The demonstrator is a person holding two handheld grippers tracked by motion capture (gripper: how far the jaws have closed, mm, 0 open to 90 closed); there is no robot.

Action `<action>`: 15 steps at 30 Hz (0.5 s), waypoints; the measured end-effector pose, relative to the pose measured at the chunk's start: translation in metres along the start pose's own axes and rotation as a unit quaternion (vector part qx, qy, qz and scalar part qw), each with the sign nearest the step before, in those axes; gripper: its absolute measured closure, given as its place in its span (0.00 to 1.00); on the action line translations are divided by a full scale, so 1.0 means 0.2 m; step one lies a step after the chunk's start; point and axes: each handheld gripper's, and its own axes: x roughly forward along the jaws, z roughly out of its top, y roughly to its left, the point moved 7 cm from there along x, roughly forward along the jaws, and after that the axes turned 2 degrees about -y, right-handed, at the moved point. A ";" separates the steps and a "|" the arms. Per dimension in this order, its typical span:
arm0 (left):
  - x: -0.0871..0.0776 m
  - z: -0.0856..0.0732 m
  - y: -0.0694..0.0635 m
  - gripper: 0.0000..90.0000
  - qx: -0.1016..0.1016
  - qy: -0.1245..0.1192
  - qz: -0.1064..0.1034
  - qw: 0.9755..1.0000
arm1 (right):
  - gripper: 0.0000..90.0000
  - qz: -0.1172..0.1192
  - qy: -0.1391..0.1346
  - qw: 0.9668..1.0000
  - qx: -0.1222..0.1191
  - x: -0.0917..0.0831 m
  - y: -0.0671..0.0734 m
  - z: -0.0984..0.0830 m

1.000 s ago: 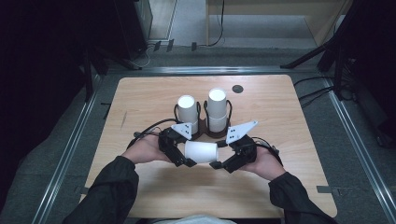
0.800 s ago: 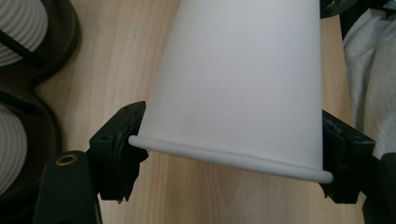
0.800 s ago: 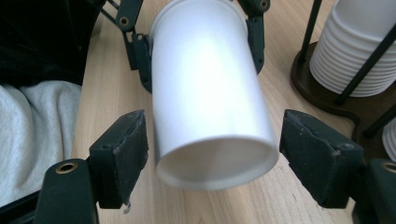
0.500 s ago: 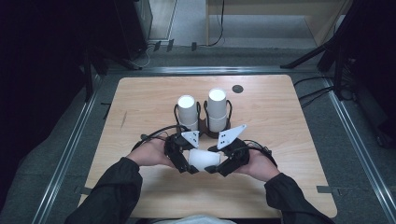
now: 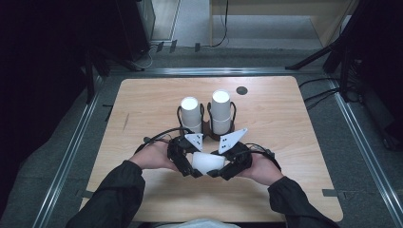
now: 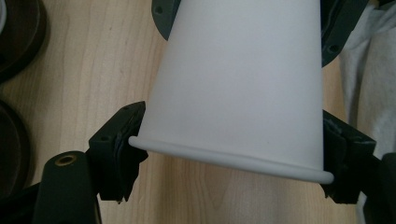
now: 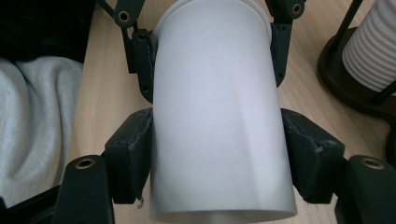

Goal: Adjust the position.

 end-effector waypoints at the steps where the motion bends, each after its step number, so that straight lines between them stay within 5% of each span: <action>1: 0.00 0.00 0.00 0.23 -0.001 -0.001 -0.001 1.000 | 0.35 0.001 -0.001 1.000 0.000 0.00 0.00 0.00; 10: -0.01 0.02 0.00 0.13 0.012 -0.016 0.020 1.000 | 0.35 -0.002 -0.014 1.000 0.001 -0.04 -0.01 0.01; 15: -0.05 0.03 0.01 0.11 -0.010 -0.053 0.024 0.998 | 0.35 -0.006 -0.031 0.999 0.006 -0.08 -0.02 0.02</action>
